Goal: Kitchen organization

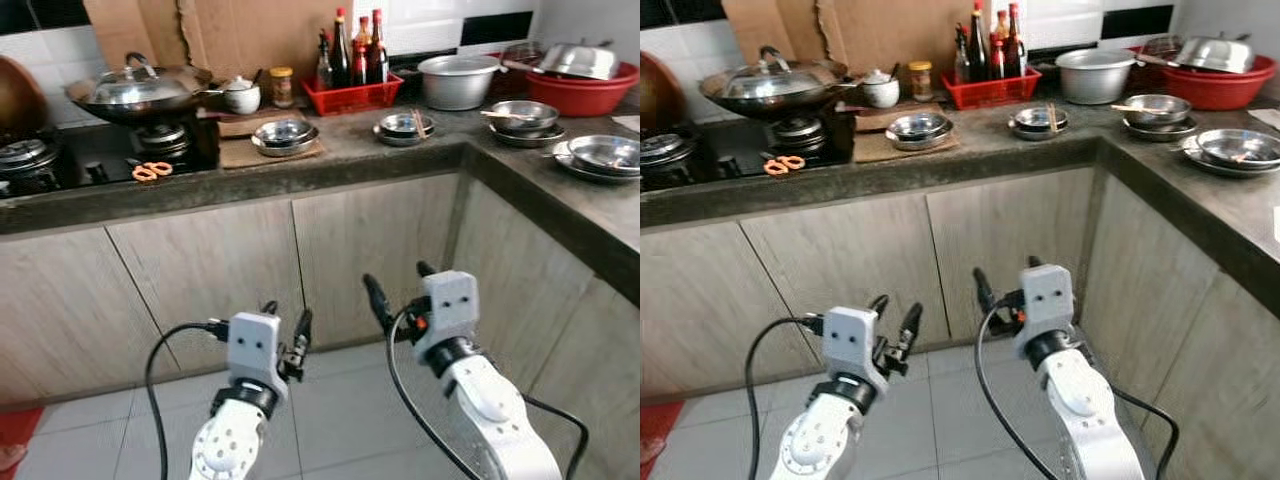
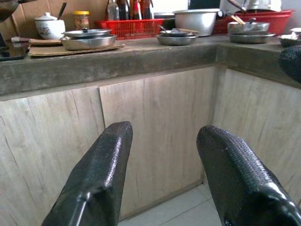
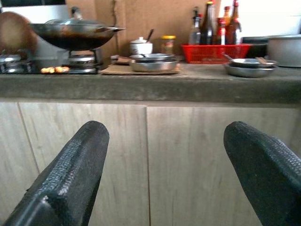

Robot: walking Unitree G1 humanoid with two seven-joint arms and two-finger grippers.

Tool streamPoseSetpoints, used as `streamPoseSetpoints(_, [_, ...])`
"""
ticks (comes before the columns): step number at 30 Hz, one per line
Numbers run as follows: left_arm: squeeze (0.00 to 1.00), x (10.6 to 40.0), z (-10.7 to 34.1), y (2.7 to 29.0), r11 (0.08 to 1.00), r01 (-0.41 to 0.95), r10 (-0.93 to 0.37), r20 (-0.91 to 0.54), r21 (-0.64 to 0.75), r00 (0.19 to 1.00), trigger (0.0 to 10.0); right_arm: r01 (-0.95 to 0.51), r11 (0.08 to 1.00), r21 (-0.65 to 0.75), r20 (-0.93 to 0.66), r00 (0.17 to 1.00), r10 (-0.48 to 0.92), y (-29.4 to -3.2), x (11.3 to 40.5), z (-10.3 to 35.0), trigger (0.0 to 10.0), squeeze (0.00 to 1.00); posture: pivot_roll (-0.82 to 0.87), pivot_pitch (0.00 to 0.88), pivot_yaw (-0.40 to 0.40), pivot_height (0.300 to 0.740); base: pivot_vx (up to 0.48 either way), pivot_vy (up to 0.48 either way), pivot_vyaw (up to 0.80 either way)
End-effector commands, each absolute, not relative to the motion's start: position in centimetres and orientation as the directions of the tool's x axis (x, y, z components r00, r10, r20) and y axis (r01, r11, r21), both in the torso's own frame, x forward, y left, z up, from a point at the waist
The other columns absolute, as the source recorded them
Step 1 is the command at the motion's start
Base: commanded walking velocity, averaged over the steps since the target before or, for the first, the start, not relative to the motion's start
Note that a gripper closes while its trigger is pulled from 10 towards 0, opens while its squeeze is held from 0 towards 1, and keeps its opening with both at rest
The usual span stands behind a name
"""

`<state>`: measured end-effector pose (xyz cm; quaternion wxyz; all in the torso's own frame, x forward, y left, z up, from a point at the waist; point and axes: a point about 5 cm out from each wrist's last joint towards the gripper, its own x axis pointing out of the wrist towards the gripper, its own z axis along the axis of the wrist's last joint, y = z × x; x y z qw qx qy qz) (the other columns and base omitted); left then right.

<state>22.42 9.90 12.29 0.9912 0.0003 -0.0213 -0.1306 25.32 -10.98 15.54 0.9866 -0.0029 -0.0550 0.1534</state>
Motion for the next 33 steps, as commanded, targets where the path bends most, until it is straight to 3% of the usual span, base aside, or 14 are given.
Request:
streamPoseSetpoints(1, [0.00, 22.51, 12.34, 10.17, 0.969, 0.246, -0.246, 0.046, 0.010, 0.968, 10.0, -0.315, 0.948, -0.041, 0.109, 0.942, 0.318, -10.71, 25.41, 15.61, 10.0, 0.00, 0.10, 0.000, -0.006, 0.740, 0.000, 0.000, 0.54])
streamPoseSetpoints(7, [0.00, 22.48, 12.40, 10.04, 0.969, 0.247, -0.247, 0.049, 0.010, 0.968, 10.0, -0.301, 0.953, -0.041, 0.095, 0.948, 0.304, -10.93, 25.56, 15.36, 10.0, 0.00, 0.10, 0.002, -0.007, 0.740, 0.244, 0.000, 0.73])
streamPoseSetpoints(33, [0.00, 22.77, 12.44, 9.86, 0.965, 0.261, -0.261, 0.057, 0.012, 0.964, 10.0, -0.291, 0.955, -0.052, 0.100, 0.950, 0.295, -10.96, 26.31, 15.47, 10.0, 0.00, 0.10, 0.000, -0.013, 0.740, 0.326, 0.000, 0.00])
